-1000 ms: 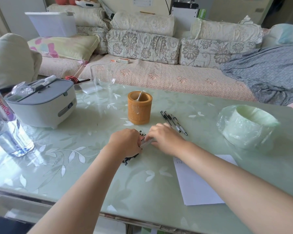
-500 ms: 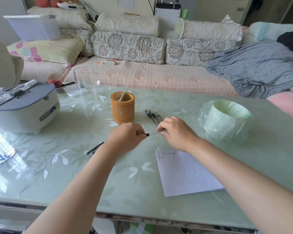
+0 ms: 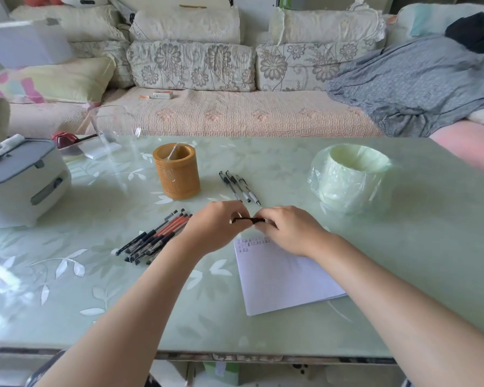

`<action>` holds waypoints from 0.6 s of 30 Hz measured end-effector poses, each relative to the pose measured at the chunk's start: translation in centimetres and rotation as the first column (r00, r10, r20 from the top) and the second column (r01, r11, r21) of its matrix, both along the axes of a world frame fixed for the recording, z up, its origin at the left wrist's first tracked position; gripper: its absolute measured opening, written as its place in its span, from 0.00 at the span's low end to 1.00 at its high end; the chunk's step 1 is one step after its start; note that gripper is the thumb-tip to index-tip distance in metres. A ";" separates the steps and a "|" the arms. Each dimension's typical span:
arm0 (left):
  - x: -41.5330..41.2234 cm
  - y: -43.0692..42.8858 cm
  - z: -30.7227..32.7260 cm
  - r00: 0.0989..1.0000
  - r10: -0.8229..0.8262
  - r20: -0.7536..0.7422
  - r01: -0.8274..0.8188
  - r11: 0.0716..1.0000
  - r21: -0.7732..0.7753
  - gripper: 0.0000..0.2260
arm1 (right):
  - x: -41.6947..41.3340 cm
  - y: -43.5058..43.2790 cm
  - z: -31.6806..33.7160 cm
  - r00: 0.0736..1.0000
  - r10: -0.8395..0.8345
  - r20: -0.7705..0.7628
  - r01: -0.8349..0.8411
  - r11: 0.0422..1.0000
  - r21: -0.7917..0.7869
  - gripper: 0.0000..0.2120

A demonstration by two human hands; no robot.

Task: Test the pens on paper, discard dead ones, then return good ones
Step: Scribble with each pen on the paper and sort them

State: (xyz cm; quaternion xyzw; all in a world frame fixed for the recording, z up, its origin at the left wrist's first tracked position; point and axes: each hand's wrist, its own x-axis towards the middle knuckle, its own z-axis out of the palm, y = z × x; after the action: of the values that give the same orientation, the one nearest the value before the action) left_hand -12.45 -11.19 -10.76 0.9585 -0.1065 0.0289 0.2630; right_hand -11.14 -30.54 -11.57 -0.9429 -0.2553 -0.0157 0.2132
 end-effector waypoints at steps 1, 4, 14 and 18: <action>0.1 0.1 -0.2 1.000 -0.005 -0.009 0.005 1.000 0.013 0.04 | 0.1 0.0 -0.3 1.000 0.004 0.004 -0.004 1.000 0.000 0.08; 0.1 0.1 -0.6 0.999 -0.007 -0.033 0.008 1.000 0.005 0.03 | 0.2 0.1 -0.9 1.000 0.020 -0.008 -0.020 1.000 0.018 0.08; 0.2 0.3 -1.0 0.999 0.004 -0.052 -0.008 0.997 -0.077 0.06 | 0.4 0.6 -1.4 0.998 0.058 -0.004 -0.058 0.997 0.053 0.11; 0.2 0.5 -0.9 0.998 -0.017 -0.067 0.011 0.997 -0.081 0.04 | 0.3 0.8 -1.3 0.998 0.058 -0.003 -0.058 0.997 0.060 0.09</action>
State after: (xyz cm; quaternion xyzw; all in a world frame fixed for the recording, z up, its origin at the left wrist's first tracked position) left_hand -12.23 -10.66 -11.69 0.9467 -0.1030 -0.0010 0.3052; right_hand -10.83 -29.74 -12.88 -0.9284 -0.2815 -0.0150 0.2422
